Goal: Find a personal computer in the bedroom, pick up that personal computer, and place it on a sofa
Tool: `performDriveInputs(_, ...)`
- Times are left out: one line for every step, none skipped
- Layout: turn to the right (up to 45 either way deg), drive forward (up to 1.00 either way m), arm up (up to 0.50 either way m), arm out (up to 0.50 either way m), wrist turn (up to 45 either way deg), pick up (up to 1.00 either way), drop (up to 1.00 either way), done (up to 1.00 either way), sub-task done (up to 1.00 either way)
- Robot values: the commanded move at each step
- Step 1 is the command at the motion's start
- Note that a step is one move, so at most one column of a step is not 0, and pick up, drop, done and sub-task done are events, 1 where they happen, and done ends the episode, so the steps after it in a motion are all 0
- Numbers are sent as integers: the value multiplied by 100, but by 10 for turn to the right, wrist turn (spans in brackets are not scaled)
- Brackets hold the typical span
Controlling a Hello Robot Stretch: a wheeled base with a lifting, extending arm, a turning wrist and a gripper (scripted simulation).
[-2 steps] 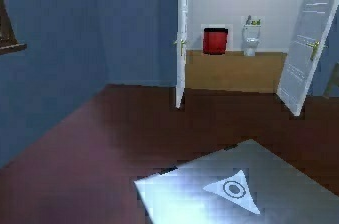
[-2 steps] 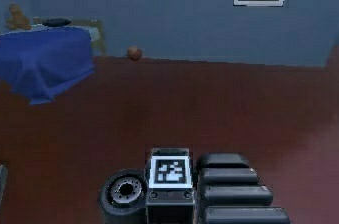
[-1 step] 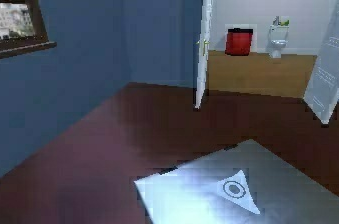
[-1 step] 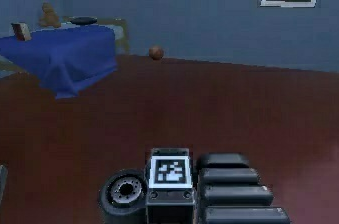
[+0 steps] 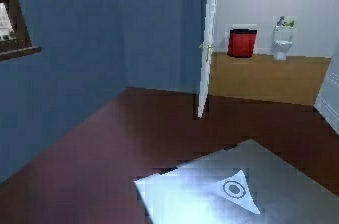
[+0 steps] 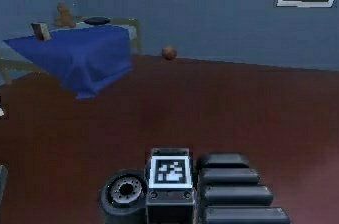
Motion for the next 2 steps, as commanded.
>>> performDriveInputs(270, 0, 0, 0, 0, 0, 0, 0, 0)
performDriveInputs(0, 100, 0, 0, 0, 0, 0, 0, 0)
